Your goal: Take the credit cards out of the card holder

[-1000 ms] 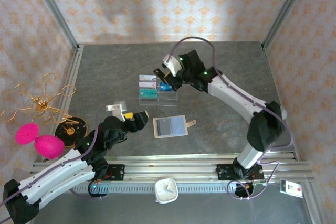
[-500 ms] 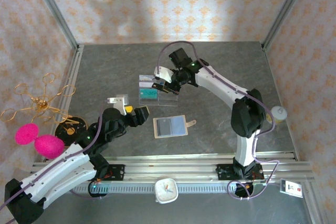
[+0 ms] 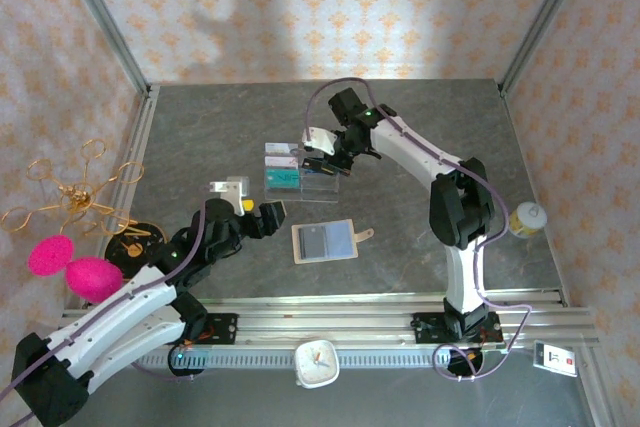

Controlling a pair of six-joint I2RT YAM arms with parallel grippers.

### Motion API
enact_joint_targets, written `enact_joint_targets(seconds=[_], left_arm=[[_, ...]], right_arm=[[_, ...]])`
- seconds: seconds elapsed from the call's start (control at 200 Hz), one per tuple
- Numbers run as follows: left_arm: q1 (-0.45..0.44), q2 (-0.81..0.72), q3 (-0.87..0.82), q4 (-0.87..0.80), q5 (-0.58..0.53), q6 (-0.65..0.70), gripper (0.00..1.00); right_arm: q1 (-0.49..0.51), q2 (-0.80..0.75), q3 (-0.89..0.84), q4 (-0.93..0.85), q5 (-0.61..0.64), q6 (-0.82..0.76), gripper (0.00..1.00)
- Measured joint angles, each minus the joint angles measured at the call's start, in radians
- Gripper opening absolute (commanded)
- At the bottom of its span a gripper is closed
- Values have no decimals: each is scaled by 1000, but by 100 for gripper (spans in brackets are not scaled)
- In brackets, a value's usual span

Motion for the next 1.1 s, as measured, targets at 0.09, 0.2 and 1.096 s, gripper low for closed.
enact_joint_targets(seconds=[0.09,0.2,1.096], left_arm=[[8,8,0,7,14,6,87],[13,8,0,20,23,6,86],[41,36,0,70,93,6,85]], right_arm=[[0,0,0,-12,0,-12,0],[0,5,2,-29,-1,-26,0],[16,93,56,-45,56,-11,24]])
